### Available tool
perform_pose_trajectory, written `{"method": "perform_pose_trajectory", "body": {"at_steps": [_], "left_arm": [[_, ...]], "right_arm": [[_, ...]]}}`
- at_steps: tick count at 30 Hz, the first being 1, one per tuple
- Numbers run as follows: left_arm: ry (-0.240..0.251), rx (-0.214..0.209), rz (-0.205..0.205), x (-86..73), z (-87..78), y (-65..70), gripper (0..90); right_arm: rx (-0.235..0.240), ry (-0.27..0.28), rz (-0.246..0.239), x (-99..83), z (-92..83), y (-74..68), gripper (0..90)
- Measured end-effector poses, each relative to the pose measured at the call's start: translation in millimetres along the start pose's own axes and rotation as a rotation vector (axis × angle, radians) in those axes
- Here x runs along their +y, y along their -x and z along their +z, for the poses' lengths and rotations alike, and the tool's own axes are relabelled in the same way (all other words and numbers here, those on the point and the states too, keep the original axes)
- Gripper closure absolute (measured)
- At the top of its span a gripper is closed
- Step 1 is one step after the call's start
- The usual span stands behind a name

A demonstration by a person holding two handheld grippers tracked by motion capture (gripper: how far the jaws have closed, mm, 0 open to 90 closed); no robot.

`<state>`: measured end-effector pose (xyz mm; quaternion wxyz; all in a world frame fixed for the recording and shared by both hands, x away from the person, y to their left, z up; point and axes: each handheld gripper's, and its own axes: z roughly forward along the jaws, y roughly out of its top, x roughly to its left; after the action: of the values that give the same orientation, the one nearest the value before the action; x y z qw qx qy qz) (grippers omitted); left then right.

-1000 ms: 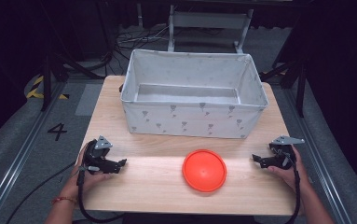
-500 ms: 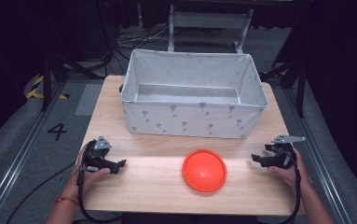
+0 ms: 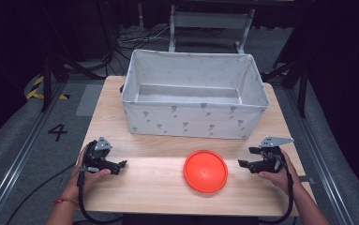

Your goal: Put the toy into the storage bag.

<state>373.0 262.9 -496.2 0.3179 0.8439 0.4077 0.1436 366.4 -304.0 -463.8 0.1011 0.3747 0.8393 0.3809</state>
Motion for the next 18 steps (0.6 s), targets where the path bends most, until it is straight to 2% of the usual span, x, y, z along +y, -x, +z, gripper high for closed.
{"method": "perform_pose_trajectory", "body": {"at_steps": [4, 7, 12, 18], "left_arm": [[-0.001, -0.002, -0.002, 0.0, 0.0, 0.1, 0.1], [0.0, 0.0, 0.0, 0.0, 0.0, 0.0, 0.1], [-0.001, 0.0, 0.0, 0.0, -0.1, 0.0, 0.1], [-0.002, -0.001, 0.0, 0.1, -0.1, -0.1, 0.1]], "right_arm": [[0.031, -0.009, -0.034, 7.1, 6.9, -15.5, 23.1], [0.037, -0.016, -0.049, 9.6, 10.5, -21.4, 26.2], [0.066, -0.04, -0.091, 16.4, 22.0, -37.9, 26.1], [0.082, -0.06, -0.108, 19.9, 33.7, -46.3, 23.6]]}}
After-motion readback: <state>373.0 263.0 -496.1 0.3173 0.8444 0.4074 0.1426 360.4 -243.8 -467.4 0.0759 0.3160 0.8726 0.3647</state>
